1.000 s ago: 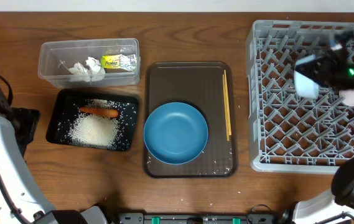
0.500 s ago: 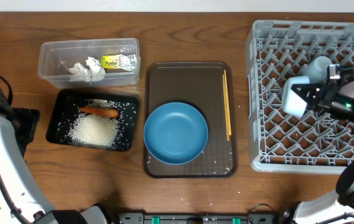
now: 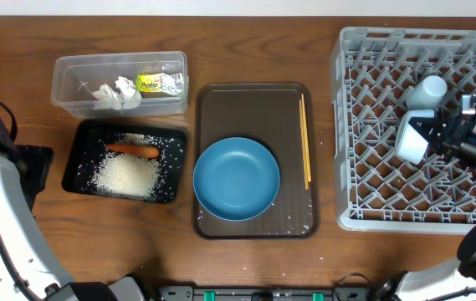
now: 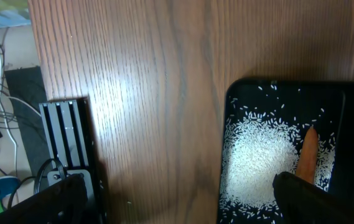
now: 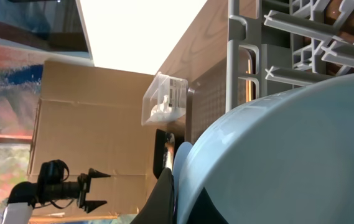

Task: Sort waste into correct bins and load items into the dishwasher rack
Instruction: 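Lower the light-blue cup into the rack and open the right gripper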

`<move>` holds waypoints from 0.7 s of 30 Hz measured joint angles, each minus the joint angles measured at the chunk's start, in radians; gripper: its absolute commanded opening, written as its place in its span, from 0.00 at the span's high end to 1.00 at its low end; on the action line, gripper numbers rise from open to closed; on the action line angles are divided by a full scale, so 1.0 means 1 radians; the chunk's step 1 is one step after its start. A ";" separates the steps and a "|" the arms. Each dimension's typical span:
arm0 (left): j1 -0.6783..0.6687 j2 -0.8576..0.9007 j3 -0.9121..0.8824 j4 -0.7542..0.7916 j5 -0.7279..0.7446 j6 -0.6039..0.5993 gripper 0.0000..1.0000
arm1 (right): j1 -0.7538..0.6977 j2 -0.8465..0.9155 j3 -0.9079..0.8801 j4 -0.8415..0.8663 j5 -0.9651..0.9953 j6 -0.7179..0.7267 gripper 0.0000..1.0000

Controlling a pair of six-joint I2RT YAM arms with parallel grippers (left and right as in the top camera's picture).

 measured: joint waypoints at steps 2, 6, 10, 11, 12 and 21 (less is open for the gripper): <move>0.000 0.000 0.000 0.000 0.000 0.000 0.02 | 0.000 0.000 0.000 0.000 0.000 0.000 0.99; 0.000 0.000 0.000 0.000 0.000 0.000 0.02 | -0.002 0.000 0.000 -0.006 0.001 0.016 0.96; 0.000 0.000 0.000 0.000 0.000 0.000 0.02 | -0.014 0.000 0.001 -0.005 0.023 0.063 0.96; 0.000 0.000 0.000 0.000 0.000 0.000 0.02 | -0.022 -0.003 0.002 -0.003 0.034 0.080 0.96; 0.000 0.000 0.000 0.000 0.000 0.000 0.02 | -0.031 -0.006 0.004 0.002 0.049 0.104 0.96; 0.000 0.000 0.000 0.000 0.000 0.000 0.02 | -0.066 -0.071 0.009 0.059 0.214 0.326 0.86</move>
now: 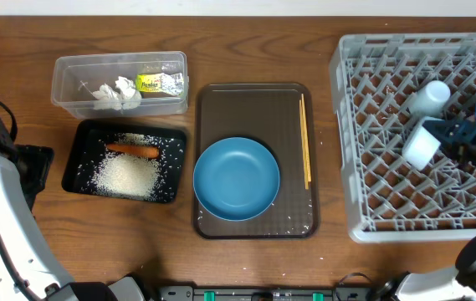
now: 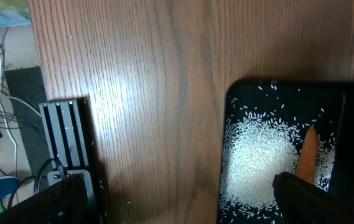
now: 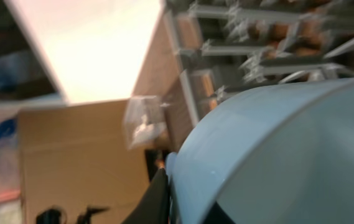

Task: Sort waste into correct bins and load items into the dishwasher rack
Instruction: 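Lower the light-blue cup into the rack and open the right gripper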

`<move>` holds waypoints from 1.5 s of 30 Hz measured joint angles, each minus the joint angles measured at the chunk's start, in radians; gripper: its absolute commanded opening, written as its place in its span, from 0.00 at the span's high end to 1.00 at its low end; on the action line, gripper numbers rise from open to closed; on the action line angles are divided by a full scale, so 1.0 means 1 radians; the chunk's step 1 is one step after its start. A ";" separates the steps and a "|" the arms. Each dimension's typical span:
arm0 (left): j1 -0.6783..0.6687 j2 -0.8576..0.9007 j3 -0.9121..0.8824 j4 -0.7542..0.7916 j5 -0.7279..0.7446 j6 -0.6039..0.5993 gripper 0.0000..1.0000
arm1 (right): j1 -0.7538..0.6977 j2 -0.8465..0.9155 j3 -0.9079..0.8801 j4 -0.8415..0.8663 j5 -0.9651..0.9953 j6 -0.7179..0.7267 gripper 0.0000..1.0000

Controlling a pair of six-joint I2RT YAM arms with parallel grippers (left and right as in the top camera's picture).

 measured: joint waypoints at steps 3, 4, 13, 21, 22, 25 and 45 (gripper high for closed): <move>0.000 0.000 0.000 0.000 0.000 0.000 0.02 | -0.014 -0.065 0.000 0.001 0.133 0.063 0.65; 0.000 0.000 0.000 0.000 0.000 0.000 0.02 | -0.015 -0.089 0.000 0.002 0.188 0.082 0.54; 0.000 0.000 0.000 0.000 0.000 0.000 0.02 | -0.026 -0.282 -0.002 -0.005 0.504 0.181 0.05; 0.000 0.000 0.000 0.000 0.000 0.000 0.02 | 0.018 -0.449 -0.003 -0.018 0.571 0.224 0.07; 0.000 0.000 0.000 0.000 0.000 0.000 0.02 | 0.046 -0.478 -0.003 -0.019 0.584 0.228 0.08; 0.000 0.000 0.000 0.002 0.000 0.000 0.02 | 0.139 -0.549 -0.003 -0.028 0.617 0.239 0.10; 0.000 0.000 0.000 0.003 0.000 0.000 0.02 | 0.826 -0.234 -0.003 0.007 1.192 0.370 0.15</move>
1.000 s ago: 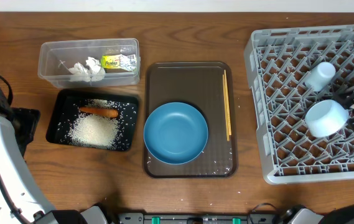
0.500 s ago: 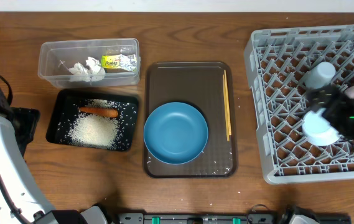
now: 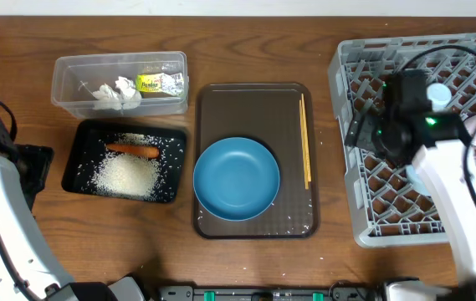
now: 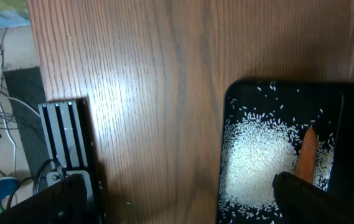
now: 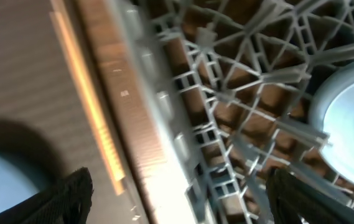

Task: Sort waste into correct bins and load items into the dishwasher rack
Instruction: 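Lower the light-blue cup into the rack and open the right gripper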

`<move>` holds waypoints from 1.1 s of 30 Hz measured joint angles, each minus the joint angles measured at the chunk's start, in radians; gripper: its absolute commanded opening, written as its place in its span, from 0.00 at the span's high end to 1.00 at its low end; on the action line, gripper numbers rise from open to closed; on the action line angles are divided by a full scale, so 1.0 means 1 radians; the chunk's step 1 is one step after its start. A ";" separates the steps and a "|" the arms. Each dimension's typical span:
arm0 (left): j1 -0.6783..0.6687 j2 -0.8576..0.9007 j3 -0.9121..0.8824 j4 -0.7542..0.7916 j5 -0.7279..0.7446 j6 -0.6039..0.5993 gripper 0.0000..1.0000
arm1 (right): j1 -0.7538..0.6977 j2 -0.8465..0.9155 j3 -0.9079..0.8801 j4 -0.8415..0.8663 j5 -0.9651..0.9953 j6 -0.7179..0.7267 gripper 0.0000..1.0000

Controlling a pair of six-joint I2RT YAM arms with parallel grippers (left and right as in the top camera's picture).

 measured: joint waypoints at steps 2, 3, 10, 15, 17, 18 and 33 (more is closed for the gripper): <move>0.000 0.000 0.000 0.000 0.000 0.000 0.02 | 0.000 0.042 0.000 0.020 0.013 0.000 0.17; 0.000 0.000 0.000 0.000 0.000 0.000 0.02 | -0.001 0.060 0.000 0.032 0.013 -0.009 0.18; 0.000 0.000 0.000 0.000 0.000 0.000 0.02 | 0.003 0.161 0.000 0.073 -0.061 -0.116 0.31; 0.000 0.000 0.000 0.000 0.000 0.000 0.02 | 0.005 0.225 0.000 0.097 -0.081 -0.145 0.45; 0.000 0.000 0.000 0.000 0.000 0.000 0.02 | 0.005 0.240 0.000 0.106 -0.082 -0.151 0.51; 0.000 0.000 0.000 0.000 0.000 0.000 0.02 | 0.005 0.243 0.000 0.111 -0.084 -0.152 0.56; 0.000 0.000 0.000 0.000 0.000 0.000 0.02 | 0.020 0.252 -0.001 0.246 -0.062 -0.178 0.99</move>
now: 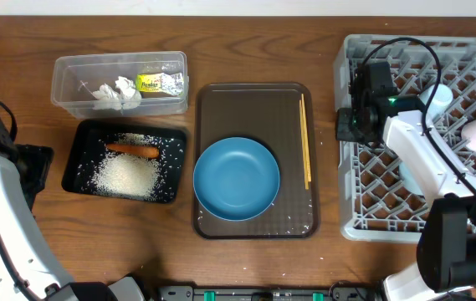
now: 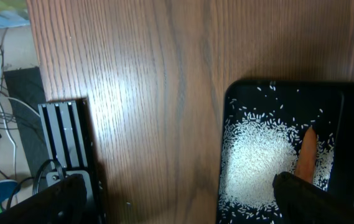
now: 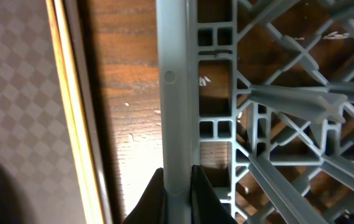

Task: Sort waste into correct bins and load items into the dishwasher rack
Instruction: 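Lower the light-blue cup into the rack and open the right gripper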

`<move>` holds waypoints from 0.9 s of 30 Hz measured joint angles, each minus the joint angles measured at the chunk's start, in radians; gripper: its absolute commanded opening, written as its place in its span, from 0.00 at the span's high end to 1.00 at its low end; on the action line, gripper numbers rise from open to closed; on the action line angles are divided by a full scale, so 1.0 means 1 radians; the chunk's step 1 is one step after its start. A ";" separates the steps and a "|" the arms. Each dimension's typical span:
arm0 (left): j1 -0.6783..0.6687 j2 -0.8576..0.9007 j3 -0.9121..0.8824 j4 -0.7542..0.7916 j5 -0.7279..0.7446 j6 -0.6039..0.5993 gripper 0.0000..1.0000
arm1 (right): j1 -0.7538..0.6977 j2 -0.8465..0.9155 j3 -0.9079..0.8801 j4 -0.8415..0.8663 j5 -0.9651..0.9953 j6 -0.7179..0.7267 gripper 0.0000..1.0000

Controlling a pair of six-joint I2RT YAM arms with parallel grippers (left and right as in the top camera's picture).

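The grey dishwasher rack (image 1: 463,209) fills the table's right side. My right gripper (image 1: 346,125) is shut on the rack's left rim (image 3: 177,93), one finger either side of the wall (image 3: 178,193). Inside the rack are a white cup (image 1: 436,97), a pale pink piece and a pale blue cup (image 1: 405,177) partly under my arm. A blue bowl (image 1: 236,178) and a chopstick (image 1: 305,140) lie on the brown tray (image 1: 254,96). My left gripper (image 2: 183,205) hangs open at the far left, by the black tray (image 2: 351,124).
The black tray (image 1: 83,171) holds spilled rice and a carrot (image 1: 132,150). Behind it a clear bin (image 1: 66,92) contains crumpled tissue and a yellow wrapper (image 1: 156,83). Only a narrow strip of wood separates the brown tray from the rack.
My right gripper was open over the rack's left part. Now it is shut on the left rim wall. The left arm has not moved.
My right gripper first held a pale cup over the rack's right half, and still held it a moment later. Then the cup lay in the rack and the gripper stood open near the rack's left side. Now it grips the rim. The left arm stayed still throughout.
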 measured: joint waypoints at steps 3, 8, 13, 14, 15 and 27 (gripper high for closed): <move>0.000 0.000 0.000 0.000 0.000 0.000 0.02 | 0.000 0.001 -0.004 0.029 0.001 0.026 0.99; 0.000 0.000 0.000 0.000 0.000 0.000 0.02 | -0.002 0.002 -0.005 0.042 -0.001 0.039 0.99; 0.000 0.000 0.000 0.000 0.000 0.000 0.02 | -0.002 0.002 -0.006 0.043 -0.011 0.009 0.99; 0.000 0.000 0.000 0.000 0.000 0.000 0.02 | -0.002 0.002 -0.006 0.042 -0.012 0.001 0.99; 0.000 0.000 0.000 0.000 0.000 0.000 0.02 | -0.002 0.002 -0.006 0.042 -0.011 -0.006 0.99; 0.000 0.000 0.000 0.000 0.000 0.000 0.02 | -0.002 0.002 -0.007 0.043 -0.015 -0.062 0.99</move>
